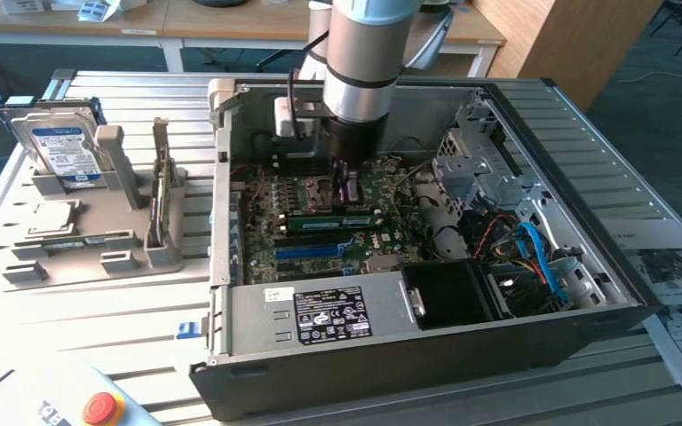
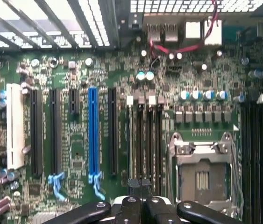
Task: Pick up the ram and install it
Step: 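Press down the ram until it locks into place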
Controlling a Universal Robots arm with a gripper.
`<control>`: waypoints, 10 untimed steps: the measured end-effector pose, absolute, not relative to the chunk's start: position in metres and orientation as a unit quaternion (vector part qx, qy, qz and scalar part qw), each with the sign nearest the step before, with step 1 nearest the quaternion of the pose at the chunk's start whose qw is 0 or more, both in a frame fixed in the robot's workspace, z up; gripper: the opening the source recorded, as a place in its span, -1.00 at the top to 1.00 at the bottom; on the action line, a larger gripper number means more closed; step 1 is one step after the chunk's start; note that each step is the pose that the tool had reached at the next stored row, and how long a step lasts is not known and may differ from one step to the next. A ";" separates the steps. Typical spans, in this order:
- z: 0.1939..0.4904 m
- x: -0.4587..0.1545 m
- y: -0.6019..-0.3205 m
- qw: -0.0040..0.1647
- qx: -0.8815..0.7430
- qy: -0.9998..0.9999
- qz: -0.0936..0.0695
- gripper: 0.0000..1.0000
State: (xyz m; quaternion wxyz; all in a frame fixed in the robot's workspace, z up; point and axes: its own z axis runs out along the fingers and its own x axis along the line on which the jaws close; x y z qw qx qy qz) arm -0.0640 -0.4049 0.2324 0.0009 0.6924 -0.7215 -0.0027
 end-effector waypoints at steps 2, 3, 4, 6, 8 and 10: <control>0.232 -0.068 -0.404 0.001 0.692 -0.721 -0.002 0.80; 0.232 -0.071 -0.404 0.001 0.692 -0.722 -0.002 0.80; 0.232 -0.073 -0.404 0.001 0.692 -0.722 -0.002 0.80; 0.232 -0.077 -0.404 0.002 0.692 -0.722 -0.002 0.80; 0.232 -0.081 -0.403 0.002 0.692 -0.721 -0.001 0.80; 0.231 -0.085 -0.403 0.003 0.692 -0.722 -0.001 0.80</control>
